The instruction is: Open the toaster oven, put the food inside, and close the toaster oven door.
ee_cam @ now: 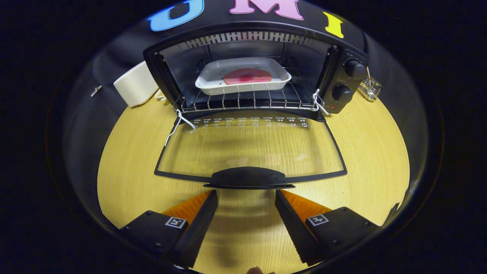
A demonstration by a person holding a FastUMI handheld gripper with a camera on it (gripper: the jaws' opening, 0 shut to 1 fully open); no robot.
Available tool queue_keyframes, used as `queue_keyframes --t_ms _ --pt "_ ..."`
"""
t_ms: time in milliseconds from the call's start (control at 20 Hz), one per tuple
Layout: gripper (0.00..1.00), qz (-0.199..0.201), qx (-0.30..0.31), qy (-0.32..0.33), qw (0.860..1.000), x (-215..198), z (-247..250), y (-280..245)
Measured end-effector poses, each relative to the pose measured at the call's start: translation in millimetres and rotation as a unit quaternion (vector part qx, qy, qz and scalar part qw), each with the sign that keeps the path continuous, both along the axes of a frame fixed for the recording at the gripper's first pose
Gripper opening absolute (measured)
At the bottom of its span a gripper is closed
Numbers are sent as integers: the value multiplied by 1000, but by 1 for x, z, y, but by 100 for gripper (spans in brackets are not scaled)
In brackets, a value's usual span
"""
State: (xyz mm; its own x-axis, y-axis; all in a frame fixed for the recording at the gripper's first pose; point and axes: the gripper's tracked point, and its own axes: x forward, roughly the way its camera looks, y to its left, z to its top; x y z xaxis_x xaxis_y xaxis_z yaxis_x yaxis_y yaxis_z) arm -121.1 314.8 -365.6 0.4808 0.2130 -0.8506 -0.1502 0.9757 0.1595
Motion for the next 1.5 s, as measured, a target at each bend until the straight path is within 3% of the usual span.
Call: queue_keyframes --t_ms 550,950,1500 --pt "99 -42 44 -40 997 5 47 -2" --pt "99 -35 45 -112 992 12 96 -4" --pt "97 -37 20 -186 982 67 145 -13"
